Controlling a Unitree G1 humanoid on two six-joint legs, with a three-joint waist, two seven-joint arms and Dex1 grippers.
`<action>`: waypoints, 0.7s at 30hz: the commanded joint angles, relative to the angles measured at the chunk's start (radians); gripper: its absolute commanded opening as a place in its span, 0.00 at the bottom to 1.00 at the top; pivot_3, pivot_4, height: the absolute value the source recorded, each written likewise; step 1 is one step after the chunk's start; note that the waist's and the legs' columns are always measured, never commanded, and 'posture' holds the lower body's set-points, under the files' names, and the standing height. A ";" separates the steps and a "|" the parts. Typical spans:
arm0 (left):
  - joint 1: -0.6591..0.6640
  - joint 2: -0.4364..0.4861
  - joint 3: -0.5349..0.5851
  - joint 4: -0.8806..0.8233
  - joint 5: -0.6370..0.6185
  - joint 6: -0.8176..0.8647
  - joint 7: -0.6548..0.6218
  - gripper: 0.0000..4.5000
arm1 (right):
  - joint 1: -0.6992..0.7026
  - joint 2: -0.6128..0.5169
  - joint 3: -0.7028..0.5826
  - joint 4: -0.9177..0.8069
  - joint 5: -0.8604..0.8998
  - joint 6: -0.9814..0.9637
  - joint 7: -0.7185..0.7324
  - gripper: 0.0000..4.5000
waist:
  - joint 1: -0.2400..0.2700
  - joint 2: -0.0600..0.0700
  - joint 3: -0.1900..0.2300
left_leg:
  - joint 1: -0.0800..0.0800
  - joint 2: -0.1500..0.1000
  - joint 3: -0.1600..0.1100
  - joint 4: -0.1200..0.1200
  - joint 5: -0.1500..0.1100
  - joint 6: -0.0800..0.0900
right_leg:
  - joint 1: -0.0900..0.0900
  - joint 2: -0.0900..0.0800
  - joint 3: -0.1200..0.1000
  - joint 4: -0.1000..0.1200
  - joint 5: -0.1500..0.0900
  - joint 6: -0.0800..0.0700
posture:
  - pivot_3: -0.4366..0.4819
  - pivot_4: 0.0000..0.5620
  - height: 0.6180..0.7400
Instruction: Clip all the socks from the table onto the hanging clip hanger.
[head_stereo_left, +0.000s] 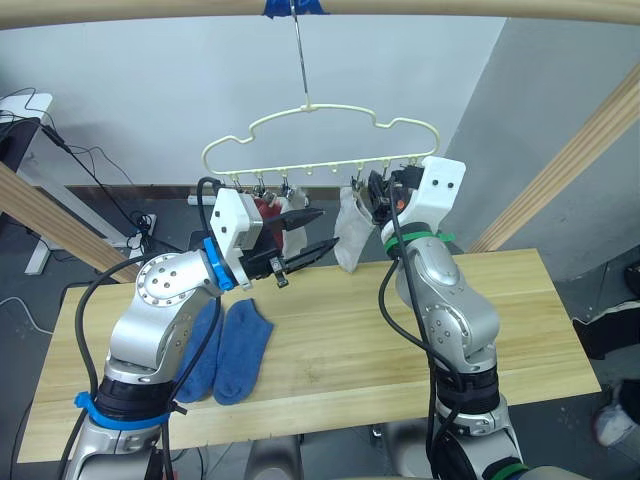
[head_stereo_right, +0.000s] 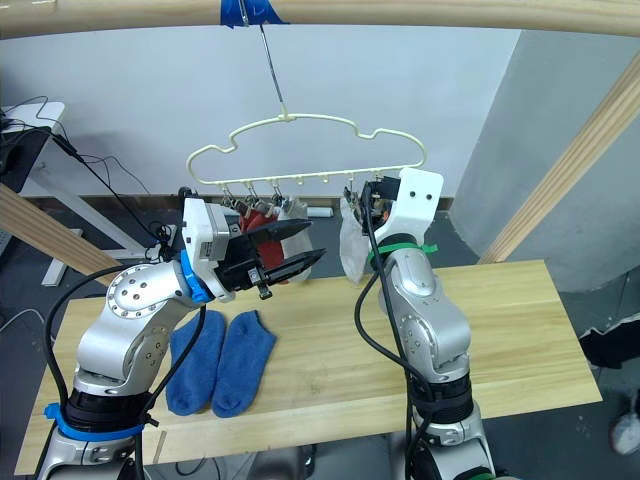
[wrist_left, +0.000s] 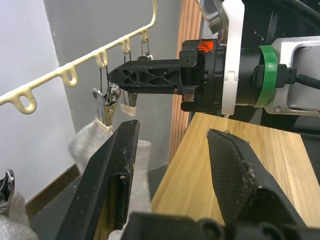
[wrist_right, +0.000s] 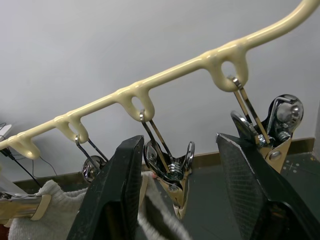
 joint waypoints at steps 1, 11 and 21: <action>-0.007 -0.002 -0.009 -0.022 0.002 -0.014 -0.002 0.53 | -0.075 0.121 0.005 -0.052 0.014 -0.006 -0.033 0.53 | 0.000 0.000 0.000 | 0.000 0.000 0.000 0.000 0.000 0.000 | 0.000 0.000 0.000 0.000 0.000 0.000 | 0.31 0.41 1.00; -0.008 0.000 -0.014 -0.021 0.002 -0.017 -0.003 0.53 | -0.078 0.154 0.013 -0.069 0.040 -0.037 -0.086 0.53 | -0.001 0.000 0.000 | 0.000 0.000 0.000 0.000 0.000 0.000 | 0.000 0.000 0.000 0.000 0.000 0.000 | 0.31 0.41 1.00; -0.009 0.002 -0.015 -0.019 0.003 -0.018 -0.005 0.53 | -0.088 0.147 0.025 -0.060 0.075 -0.056 -0.089 0.53 | -0.001 0.000 0.000 | 0.000 0.000 0.000 0.000 0.000 0.000 | 0.000 0.000 0.000 0.000 0.000 0.000 | 0.31 0.41 1.00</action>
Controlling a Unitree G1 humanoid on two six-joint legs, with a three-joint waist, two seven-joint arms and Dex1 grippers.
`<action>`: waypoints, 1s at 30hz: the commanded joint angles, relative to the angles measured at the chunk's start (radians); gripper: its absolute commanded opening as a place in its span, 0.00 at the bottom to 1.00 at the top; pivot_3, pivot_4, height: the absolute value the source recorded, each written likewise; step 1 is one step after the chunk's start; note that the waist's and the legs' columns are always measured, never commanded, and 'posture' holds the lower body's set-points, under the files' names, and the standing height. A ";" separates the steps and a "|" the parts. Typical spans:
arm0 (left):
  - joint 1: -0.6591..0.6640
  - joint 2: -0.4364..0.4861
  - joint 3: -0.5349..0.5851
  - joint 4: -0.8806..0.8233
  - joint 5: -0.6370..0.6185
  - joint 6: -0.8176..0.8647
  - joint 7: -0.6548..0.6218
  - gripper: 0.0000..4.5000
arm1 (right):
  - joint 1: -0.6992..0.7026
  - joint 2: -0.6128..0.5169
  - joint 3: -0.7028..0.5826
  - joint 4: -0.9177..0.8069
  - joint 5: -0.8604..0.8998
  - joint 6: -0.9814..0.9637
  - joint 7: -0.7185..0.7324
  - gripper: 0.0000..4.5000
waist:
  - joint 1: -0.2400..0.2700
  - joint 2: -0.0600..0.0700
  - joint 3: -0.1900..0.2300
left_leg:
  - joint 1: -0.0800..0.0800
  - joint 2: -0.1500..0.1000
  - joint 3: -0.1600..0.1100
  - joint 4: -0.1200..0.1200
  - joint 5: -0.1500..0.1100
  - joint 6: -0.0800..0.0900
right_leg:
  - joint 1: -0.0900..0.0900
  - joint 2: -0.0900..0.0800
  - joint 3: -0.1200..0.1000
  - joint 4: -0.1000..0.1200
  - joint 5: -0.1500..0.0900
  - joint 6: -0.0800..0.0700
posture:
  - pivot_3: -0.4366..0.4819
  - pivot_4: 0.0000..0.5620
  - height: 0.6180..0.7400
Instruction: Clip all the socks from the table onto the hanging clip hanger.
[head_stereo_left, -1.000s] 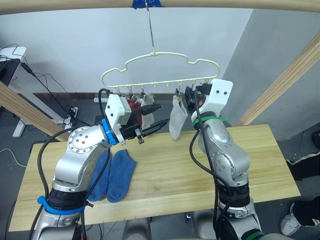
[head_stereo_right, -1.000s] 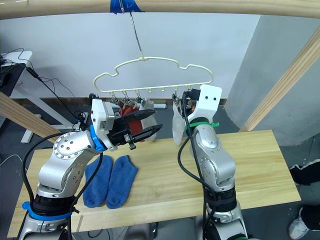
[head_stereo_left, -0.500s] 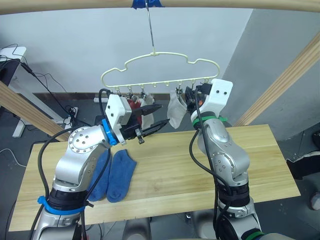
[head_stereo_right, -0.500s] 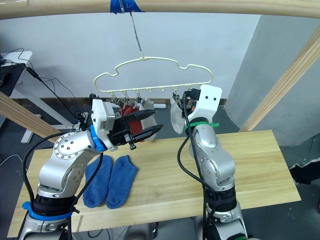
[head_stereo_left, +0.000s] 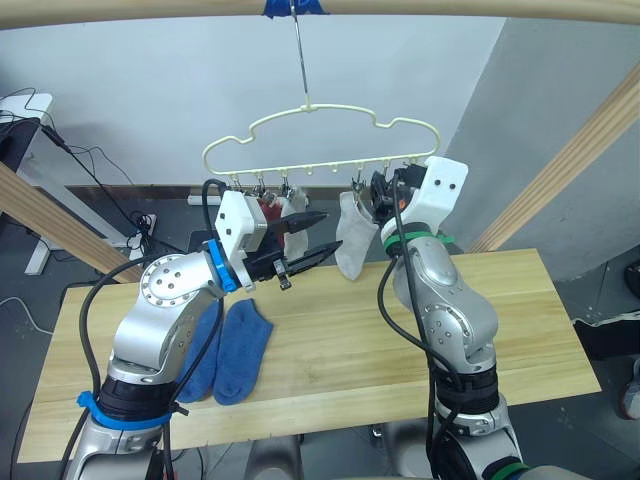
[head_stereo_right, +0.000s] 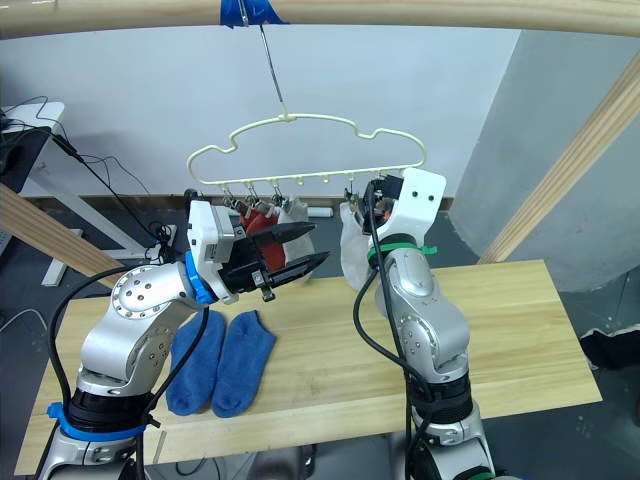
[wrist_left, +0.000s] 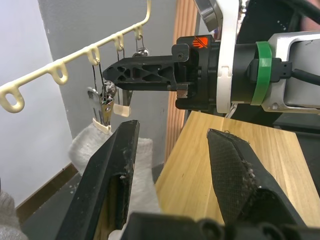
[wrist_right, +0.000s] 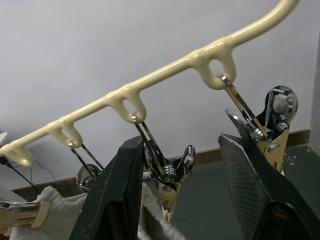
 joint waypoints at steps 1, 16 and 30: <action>-0.008 0.002 0.003 -0.019 0.002 -0.018 -0.004 0.53 | -0.084 0.147 0.011 -0.056 0.027 -0.036 -0.017 0.53 | 0.000 0.000 0.000 | 0.000 0.000 0.000 0.000 0.000 0.000 | 0.000 0.000 0.000 0.000 0.000 0.000 | 0.31 0.41 1.00; 0.013 -0.001 0.015 -0.030 -0.017 0.008 0.007 0.53 | -0.088 0.119 0.019 -0.046 0.035 -0.055 -0.023 0.00 | 0.000 0.000 0.000 | 0.000 0.000 0.000 0.000 0.000 0.000 | 0.000 0.000 0.000 0.000 0.000 0.000 | 0.31 0.41 1.00; 0.215 -0.082 0.075 -0.091 -0.015 0.121 0.253 0.56 | -0.101 0.083 0.010 -0.036 0.025 -0.060 -0.001 0.00 | 0.000 0.000 -0.002 | 0.000 0.000 0.000 0.000 0.000 0.000 | 0.000 0.000 0.000 0.000 0.000 0.000 | 0.31 0.41 1.00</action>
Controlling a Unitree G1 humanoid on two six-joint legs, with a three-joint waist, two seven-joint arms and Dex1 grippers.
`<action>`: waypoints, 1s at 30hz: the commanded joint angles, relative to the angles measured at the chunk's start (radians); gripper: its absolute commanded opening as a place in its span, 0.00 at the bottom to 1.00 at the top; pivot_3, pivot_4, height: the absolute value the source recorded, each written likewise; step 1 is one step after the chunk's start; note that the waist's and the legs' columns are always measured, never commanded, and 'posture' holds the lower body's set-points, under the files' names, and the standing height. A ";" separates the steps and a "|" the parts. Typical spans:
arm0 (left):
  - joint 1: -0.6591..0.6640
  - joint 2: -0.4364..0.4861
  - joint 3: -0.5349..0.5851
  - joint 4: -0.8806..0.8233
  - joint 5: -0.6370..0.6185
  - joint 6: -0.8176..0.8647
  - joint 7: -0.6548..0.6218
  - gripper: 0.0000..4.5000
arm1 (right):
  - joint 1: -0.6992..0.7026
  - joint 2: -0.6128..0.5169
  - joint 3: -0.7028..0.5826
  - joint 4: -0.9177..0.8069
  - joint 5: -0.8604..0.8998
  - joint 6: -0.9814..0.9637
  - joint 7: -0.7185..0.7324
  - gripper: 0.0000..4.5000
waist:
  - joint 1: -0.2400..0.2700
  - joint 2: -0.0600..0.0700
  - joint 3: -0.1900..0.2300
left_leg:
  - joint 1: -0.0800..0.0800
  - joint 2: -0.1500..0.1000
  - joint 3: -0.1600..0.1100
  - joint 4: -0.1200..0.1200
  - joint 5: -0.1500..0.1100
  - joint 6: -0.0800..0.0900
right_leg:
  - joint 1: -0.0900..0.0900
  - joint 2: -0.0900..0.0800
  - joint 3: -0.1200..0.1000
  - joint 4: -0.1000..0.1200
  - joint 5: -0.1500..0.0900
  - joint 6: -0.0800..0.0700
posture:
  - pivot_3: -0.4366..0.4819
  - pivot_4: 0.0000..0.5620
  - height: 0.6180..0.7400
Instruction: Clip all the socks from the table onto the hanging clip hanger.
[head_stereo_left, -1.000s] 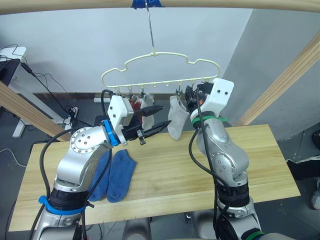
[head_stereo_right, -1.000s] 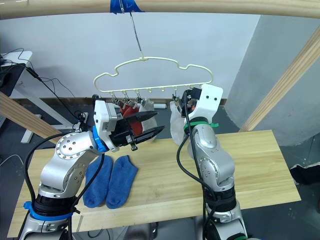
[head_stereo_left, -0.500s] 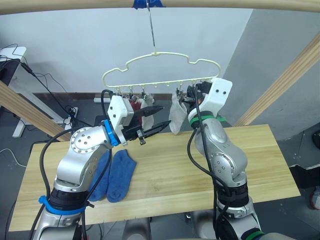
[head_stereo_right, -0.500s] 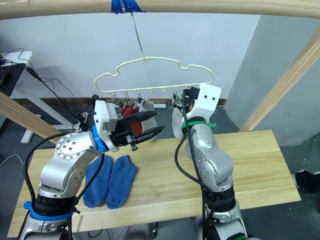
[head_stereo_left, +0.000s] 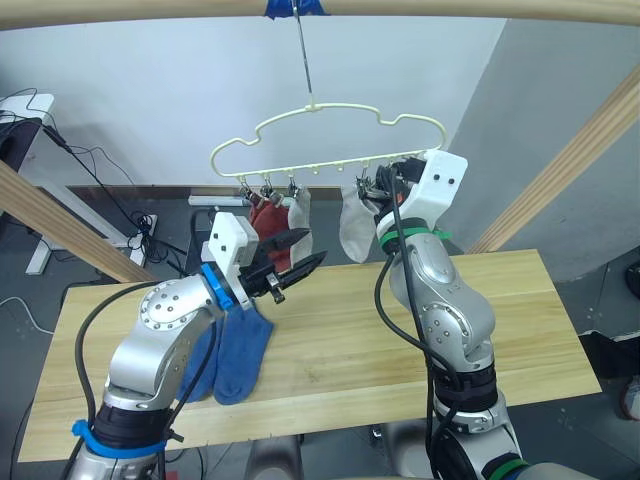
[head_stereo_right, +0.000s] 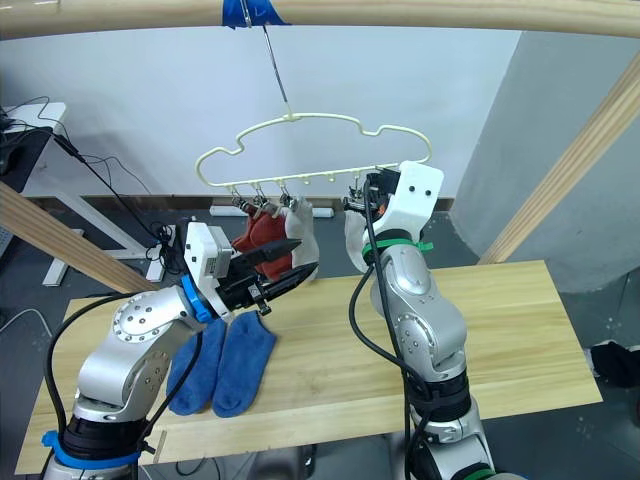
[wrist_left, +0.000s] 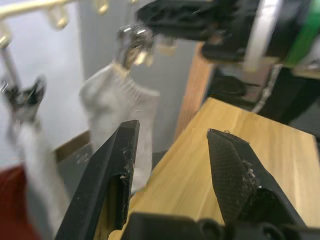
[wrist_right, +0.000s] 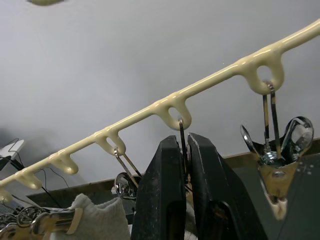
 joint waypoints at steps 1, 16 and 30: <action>0.081 -0.062 0.039 -0.049 0.000 0.039 0.129 0.60 | -0.083 0.085 -0.009 -0.034 -0.004 -0.027 0.004 0.00 | 0.000 0.000 0.000 | 0.000 0.000 0.000 0.000 0.000 0.000 | 0.000 0.000 0.000 0.000 0.000 0.000 | 0.31 0.41 1.00; 0.315 -0.449 0.071 0.085 0.281 0.095 0.710 0.99 | -0.087 0.065 -0.024 -0.042 0.003 0.030 0.032 0.00 | 0.007 0.000 -0.003 | 0.000 0.000 0.000 0.001 0.000 0.001 | 0.000 -0.001 -0.001 0.001 0.000 0.000 | 0.32 0.45 1.00; 0.224 -0.438 0.097 0.236 0.279 0.247 0.714 0.99 | -0.083 0.066 -0.027 -0.062 0.000 0.067 0.036 0.00 | 0.007 0.001 -0.004 | 0.000 0.000 0.000 0.001 0.001 0.002 | 0.000 0.001 -0.001 0.000 0.001 -0.001 | 0.30 0.47 1.00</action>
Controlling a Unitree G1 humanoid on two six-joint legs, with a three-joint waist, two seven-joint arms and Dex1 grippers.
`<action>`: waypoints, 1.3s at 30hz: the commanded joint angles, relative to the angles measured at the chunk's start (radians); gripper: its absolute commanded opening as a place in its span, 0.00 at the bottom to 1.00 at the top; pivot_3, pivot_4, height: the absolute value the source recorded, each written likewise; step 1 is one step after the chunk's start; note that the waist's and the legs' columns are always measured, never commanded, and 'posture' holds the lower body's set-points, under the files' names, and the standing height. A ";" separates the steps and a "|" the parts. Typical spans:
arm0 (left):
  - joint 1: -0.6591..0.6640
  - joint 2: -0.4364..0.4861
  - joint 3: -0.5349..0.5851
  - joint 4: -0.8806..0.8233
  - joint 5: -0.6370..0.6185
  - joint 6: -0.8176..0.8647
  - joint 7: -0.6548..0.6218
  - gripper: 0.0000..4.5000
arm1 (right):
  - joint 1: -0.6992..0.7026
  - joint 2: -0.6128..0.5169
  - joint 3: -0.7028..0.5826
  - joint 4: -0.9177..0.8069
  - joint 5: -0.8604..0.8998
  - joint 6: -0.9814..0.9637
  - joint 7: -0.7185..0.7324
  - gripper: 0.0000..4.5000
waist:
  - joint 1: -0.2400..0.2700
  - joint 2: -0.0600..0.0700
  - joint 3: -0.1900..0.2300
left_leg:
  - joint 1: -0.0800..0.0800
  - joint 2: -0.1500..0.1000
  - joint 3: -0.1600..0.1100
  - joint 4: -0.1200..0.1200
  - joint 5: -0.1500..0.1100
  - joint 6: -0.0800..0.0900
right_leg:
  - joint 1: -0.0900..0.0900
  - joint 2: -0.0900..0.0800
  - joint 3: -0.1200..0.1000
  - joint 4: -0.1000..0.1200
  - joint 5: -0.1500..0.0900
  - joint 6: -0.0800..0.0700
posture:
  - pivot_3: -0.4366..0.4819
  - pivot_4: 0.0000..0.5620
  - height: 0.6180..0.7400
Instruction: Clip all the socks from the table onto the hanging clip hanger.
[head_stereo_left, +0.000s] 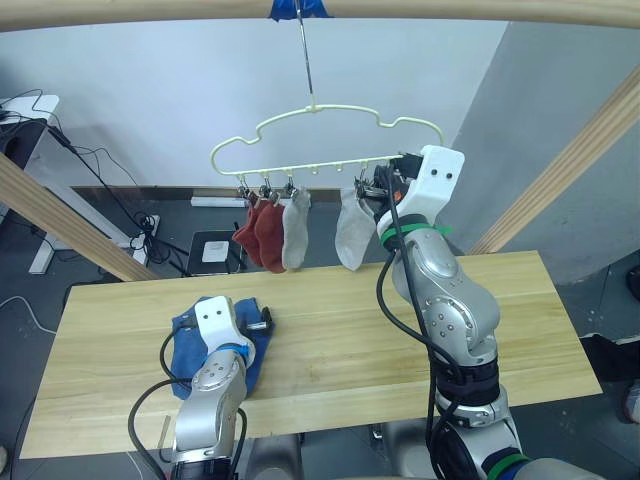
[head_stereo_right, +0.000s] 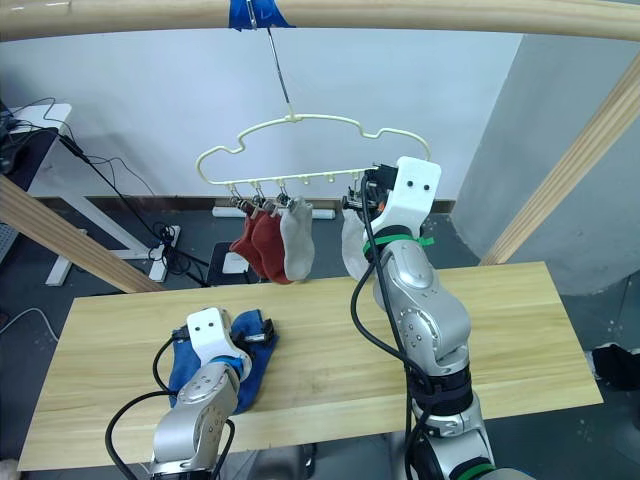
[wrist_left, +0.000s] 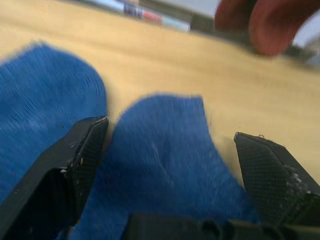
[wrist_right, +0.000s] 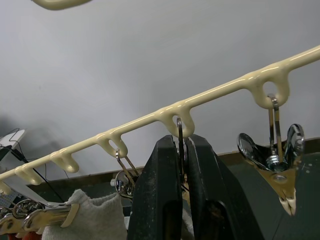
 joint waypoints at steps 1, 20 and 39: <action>-0.005 0.003 -0.002 -0.003 -0.014 0.062 -0.017 0.99 | -0.056 0.071 0.002 -0.062 -0.001 -0.007 -0.001 0.00 | 0.000 0.001 0.000 | 0.000 0.000 0.000 0.000 0.000 0.000 | 0.000 0.000 0.000 0.000 0.000 0.000 | 0.30 0.47 1.00; -0.014 0.109 -0.114 -0.071 -0.002 0.001 -0.223 0.03 | -0.054 0.077 0.004 -0.057 -0.005 -0.013 -0.005 0.00 | -0.001 0.003 -0.002 | 0.001 0.000 0.000 -0.001 0.000 0.000 | 0.001 0.000 0.000 -0.001 0.000 0.000 | 0.29 0.47 1.00; -0.458 0.020 -0.334 0.140 0.041 -0.411 -0.457 0.01 | -0.068 0.071 0.001 -0.074 -0.007 0.001 -0.005 0.00 | -0.013 0.004 -0.003 | -0.001 0.000 0.001 -0.001 0.000 0.000 | 0.000 0.000 0.001 -0.002 0.000 0.000 | 0.25 0.46 1.00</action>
